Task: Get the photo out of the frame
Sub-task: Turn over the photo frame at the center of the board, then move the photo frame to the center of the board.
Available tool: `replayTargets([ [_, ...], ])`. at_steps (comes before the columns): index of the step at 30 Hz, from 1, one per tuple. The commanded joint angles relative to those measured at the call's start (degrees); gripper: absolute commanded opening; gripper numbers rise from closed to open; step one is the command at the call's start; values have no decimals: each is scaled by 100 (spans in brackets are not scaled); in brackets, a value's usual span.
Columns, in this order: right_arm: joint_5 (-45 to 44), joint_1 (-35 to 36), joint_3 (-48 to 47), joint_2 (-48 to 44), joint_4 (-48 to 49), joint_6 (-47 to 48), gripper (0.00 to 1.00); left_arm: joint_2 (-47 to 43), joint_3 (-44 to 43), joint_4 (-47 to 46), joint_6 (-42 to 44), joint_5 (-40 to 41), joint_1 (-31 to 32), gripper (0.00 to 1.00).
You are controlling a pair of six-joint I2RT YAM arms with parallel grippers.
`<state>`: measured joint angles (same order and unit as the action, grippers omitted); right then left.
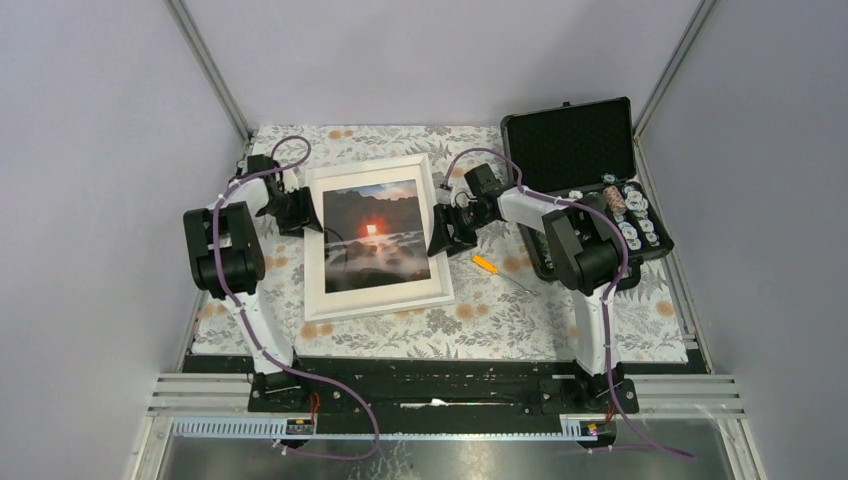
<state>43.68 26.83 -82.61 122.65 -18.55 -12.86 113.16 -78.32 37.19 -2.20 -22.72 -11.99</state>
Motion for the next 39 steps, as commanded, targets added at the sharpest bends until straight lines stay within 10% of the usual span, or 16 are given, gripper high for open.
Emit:
replayTargets([
  [1,-30,98,-308,-366,-764,615,75,201,-435,-405,94,223,94,53],
  [21,292,327,-33,-666,-1948,1823,82,463,-616,-300,958,558,1166,52],
  [29,11,355,542,-911,-2241,2308,79,-243,289,-116,1105,926,1180,26],
  [39,-51,511,911,-1162,-2515,2792,80,-1126,1457,-98,1187,944,1180,18],
])
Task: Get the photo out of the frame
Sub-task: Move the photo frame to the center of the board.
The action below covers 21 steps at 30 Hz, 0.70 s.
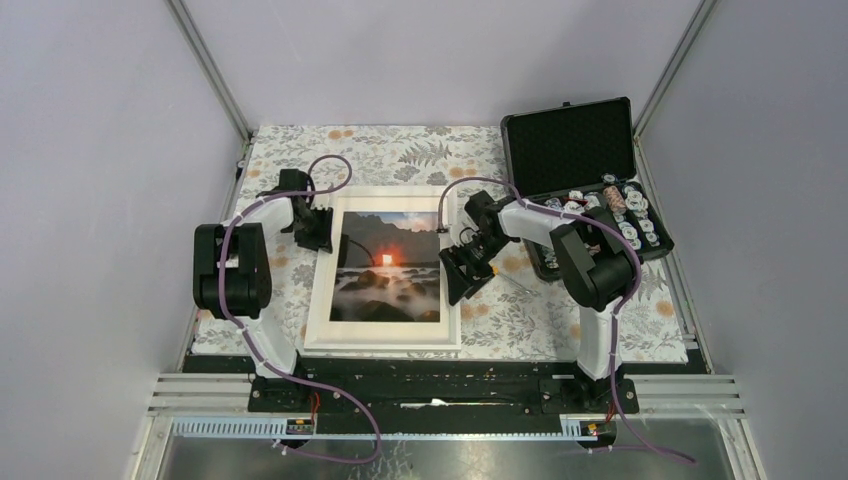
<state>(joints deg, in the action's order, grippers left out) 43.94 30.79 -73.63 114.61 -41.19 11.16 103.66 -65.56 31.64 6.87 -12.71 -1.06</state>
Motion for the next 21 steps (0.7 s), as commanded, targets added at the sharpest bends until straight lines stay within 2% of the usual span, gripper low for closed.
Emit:
replayTargets([
  [1,-55,129,-84,-348,-432,523,81,-172,157,460,278,-30,87,19],
  [2,-45,136,-201,-320,-586,642,82,-175,126,458,275,3,81,22],
  [5,-371,95,-507,-357,-762,699,84,-261,-87,614,241,26,44,42],
  [6,-525,36,-579,-415,-642,515,87,-333,-155,686,205,46,22,49],
  [8,-745,-134,-692,-502,-372,-103,90,-518,-199,781,74,75,-71,56],
  [11,-1287,-174,-839,-535,-108,-969,90,-795,-77,860,-27,125,-144,61],
  [14,-1396,-153,-735,-605,258,-1531,90,-991,187,821,-58,161,-140,64],
  [21,-1852,96,-817,-209,595,-1668,83,-1070,717,428,-312,270,-134,62],
])
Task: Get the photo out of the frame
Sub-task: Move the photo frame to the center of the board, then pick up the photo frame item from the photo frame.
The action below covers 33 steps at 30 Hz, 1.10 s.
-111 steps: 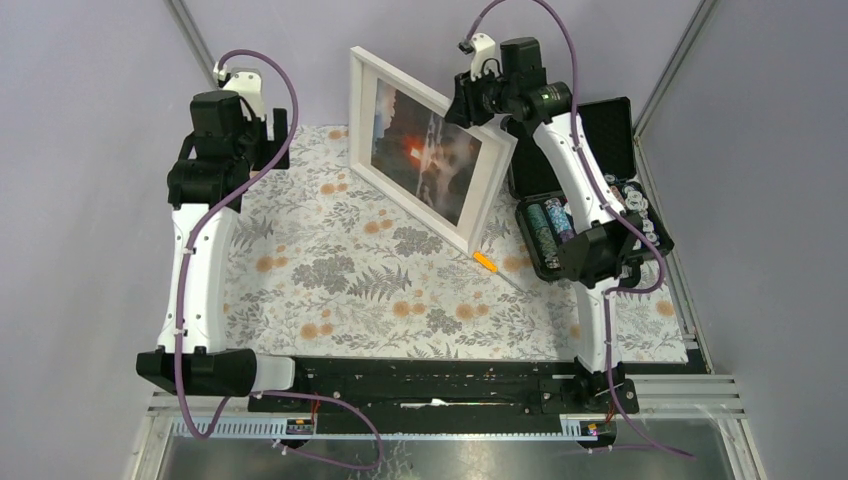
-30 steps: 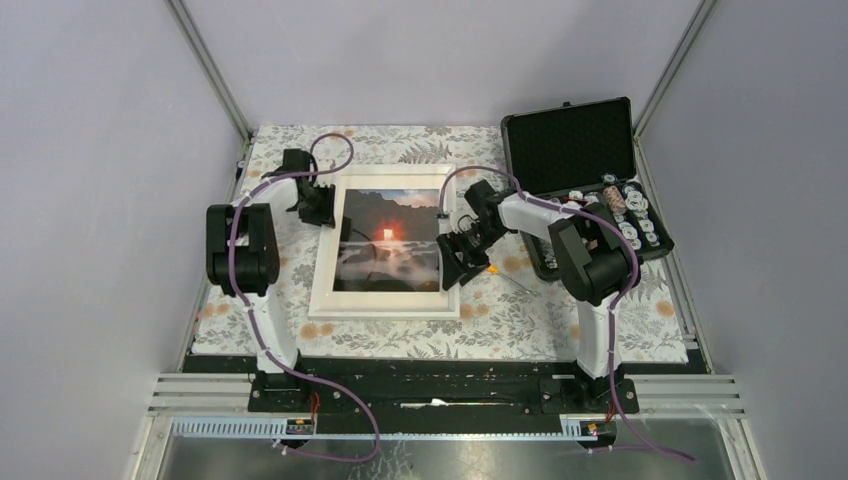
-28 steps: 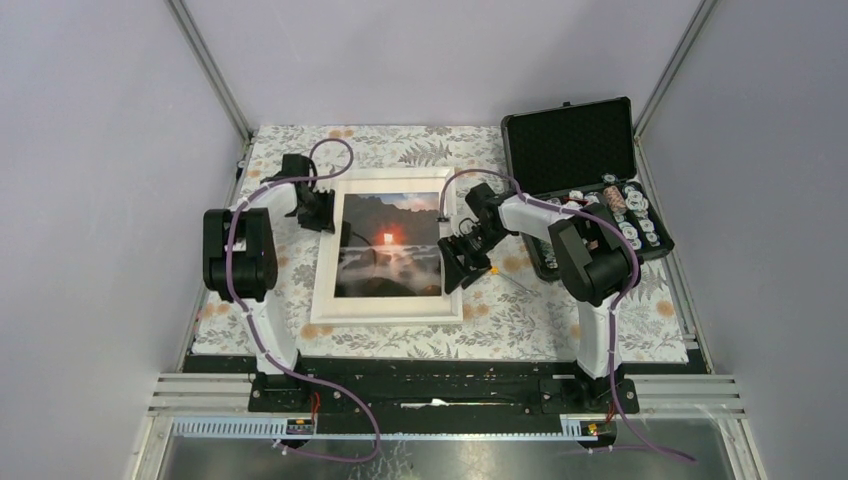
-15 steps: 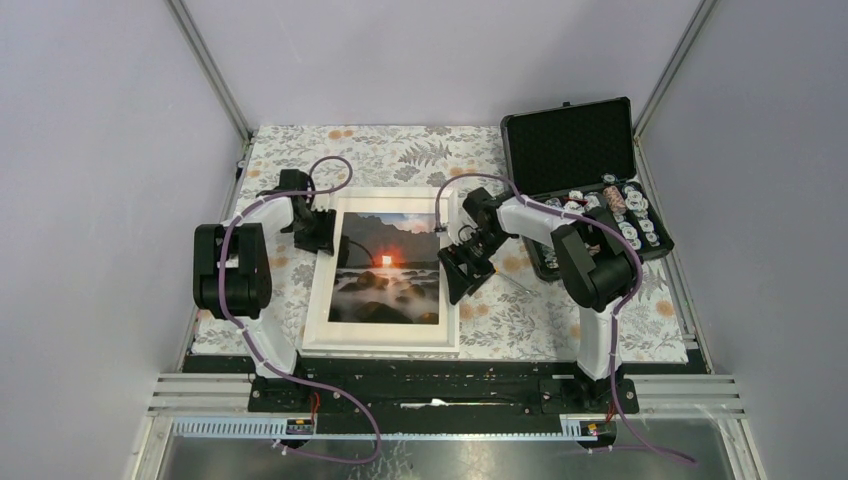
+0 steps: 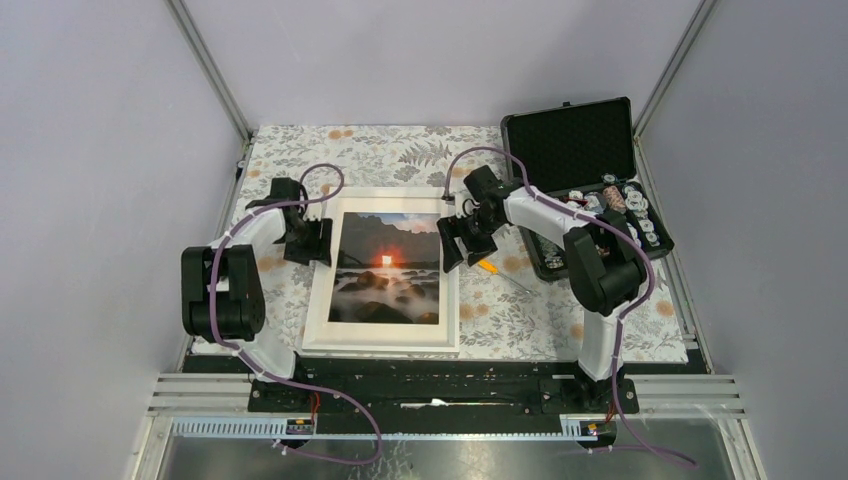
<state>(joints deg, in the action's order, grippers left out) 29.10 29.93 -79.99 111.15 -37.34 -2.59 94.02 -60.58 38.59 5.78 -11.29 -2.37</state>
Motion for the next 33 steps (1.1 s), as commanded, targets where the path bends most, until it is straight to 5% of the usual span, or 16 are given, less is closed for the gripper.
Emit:
replayTargets([
  [1,-441,201,-220,232,229,-306,82,-79,240,-311,-227,150,12,62],
  [17,-1609,-250,-970,1047,-87,-553,36,908,-300,-913,-888,18,503,31],
  [22,-1375,-244,-1255,1121,-92,-512,35,863,-459,-764,-1024,-94,505,29],
  [28,-1261,-219,-1286,1270,-104,-616,46,585,-196,-601,-971,-39,459,46],
  [33,-1258,-156,-1157,1210,-149,-762,34,623,-120,-678,-985,-120,457,32],
])
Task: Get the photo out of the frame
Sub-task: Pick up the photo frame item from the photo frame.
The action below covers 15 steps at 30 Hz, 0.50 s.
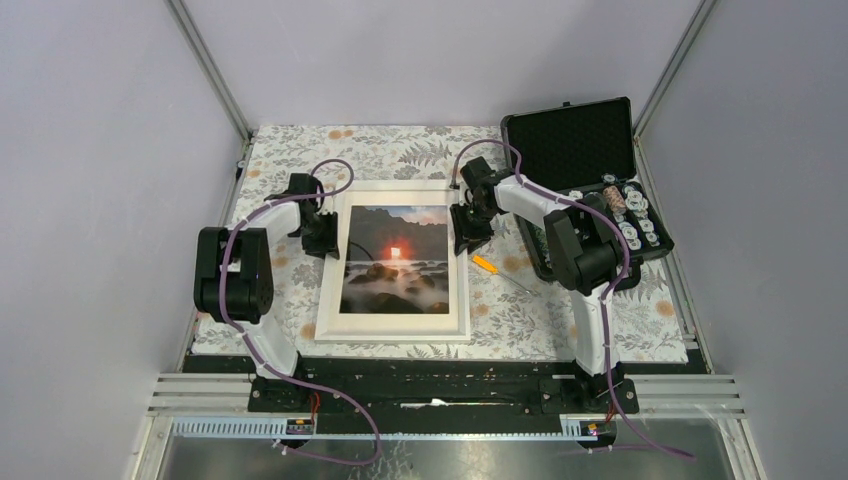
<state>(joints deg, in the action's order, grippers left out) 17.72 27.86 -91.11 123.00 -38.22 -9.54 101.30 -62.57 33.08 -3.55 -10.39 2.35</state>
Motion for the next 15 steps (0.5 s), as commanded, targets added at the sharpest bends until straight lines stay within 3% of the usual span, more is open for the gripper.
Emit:
replayTargets([
  [1,-173,48,-35,-19,-71,-65,30,-134,37,-122,-54,-228,-15,27],
  [7,-155,45,-47,-342,-169,-21,0,-340,-328,338,25,-105,-15,14],
  [15,-48,45,93,-703,-306,-37,0,-466,-768,983,48,-36,-15,0],
])
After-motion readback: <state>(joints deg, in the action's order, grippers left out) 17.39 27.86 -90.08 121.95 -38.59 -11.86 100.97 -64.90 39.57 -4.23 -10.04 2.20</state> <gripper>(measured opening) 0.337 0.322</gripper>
